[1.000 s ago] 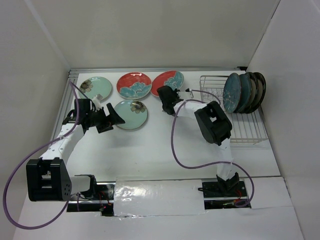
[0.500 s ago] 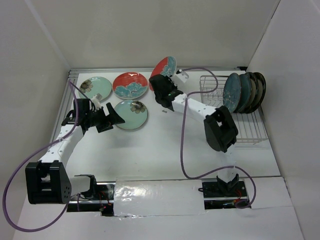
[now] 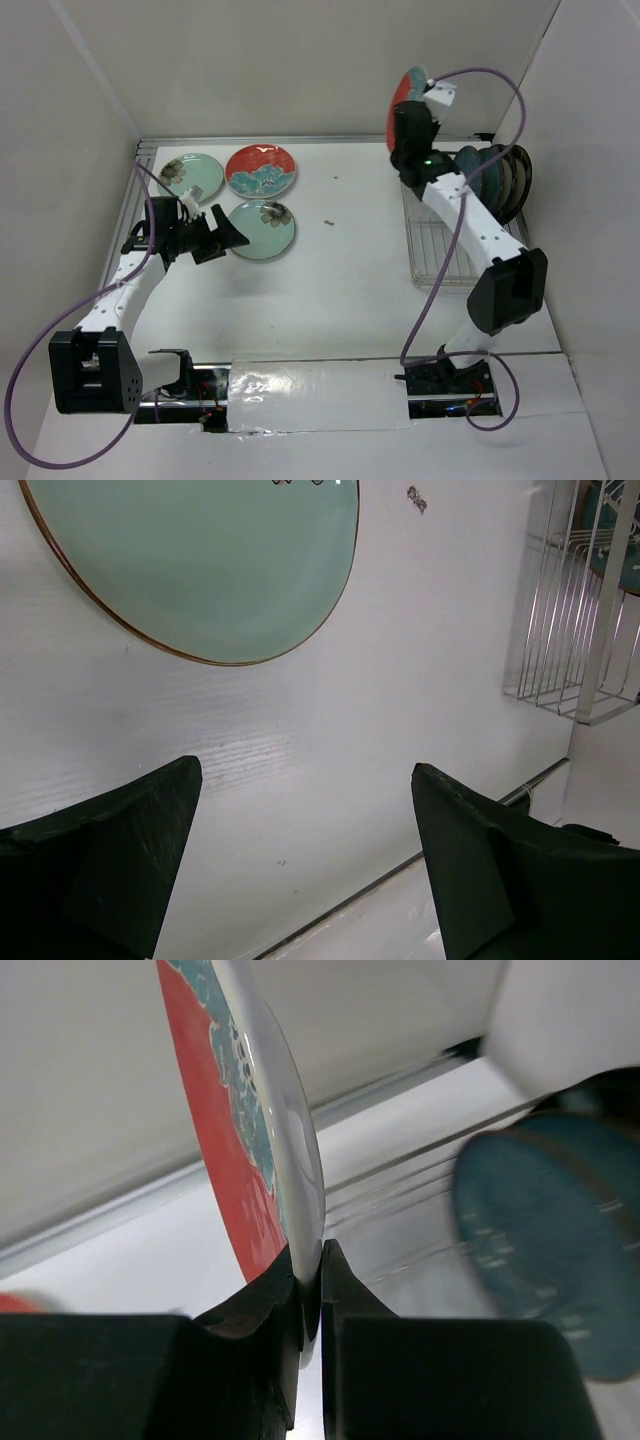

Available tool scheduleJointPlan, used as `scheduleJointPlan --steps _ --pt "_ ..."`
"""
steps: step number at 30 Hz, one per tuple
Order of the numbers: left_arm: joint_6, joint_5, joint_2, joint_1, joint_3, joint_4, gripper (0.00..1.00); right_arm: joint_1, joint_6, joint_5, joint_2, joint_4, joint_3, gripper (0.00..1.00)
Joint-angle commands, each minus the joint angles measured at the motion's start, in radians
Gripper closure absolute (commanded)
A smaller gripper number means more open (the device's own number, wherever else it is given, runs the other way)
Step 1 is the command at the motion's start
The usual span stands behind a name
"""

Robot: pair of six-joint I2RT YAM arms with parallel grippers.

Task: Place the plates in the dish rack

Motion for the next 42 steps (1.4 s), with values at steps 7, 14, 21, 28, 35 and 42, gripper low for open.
scheduleJointPlan --steps 7,14,21,28,35,42 --pt "0.022 0.018 -0.017 0.005 0.0 0.028 0.01 -0.279 -0.332 -0.208 -0.254 0.017 -0.13 1.0" --pt "0.022 0.027 -0.008 0.005 0.0 0.028 0.01 -0.374 -0.366 -0.311 -0.3 0.017 -0.233 1.0" --pt "0.022 0.027 0.002 0.005 0.0 0.028 0.01 -0.385 -0.41 -0.254 -0.331 0.075 -0.328 1.0" --pt "0.022 0.027 0.002 0.005 0.0 0.028 0.01 -0.354 -0.438 -0.216 -0.392 0.149 -0.375 1.0" --pt "0.022 0.027 0.011 0.005 0.0 0.028 0.01 -0.282 -0.476 -0.174 -0.414 0.158 -0.306 1.0" --pt "0.022 0.027 0.011 0.005 0.0 0.028 0.01 -0.252 -0.525 -0.058 -0.423 0.224 -0.317 1.0"
